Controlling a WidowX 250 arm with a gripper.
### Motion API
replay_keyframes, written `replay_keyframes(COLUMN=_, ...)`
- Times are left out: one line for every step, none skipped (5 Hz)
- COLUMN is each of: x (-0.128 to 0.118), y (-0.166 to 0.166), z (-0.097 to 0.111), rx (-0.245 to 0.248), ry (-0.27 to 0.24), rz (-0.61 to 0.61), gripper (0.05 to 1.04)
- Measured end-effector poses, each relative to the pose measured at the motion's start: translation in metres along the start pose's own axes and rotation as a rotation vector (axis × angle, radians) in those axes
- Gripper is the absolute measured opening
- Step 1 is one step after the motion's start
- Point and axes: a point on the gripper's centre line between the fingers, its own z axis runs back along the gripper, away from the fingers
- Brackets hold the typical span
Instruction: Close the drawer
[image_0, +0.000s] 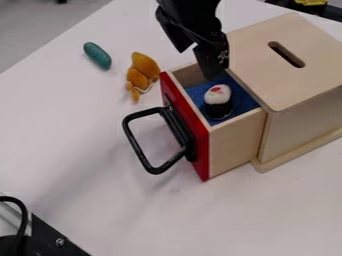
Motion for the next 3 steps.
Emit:
replay_keyframes(x=-0.005, y=-0.002, z=-0.005, rx=-0.011, ry=0.022, rz=0.004, gripper=1.000)
replay_keyframes(x=-0.022, y=0.002, z=-0.008, rx=-0.006, ry=0.050, rz=0.003, gripper=1.000)
replay_keyframes(x=-0.034, y=0.009, z=-0.001, rx=0.002, ry=0.032, rz=0.007, gripper=1.000)
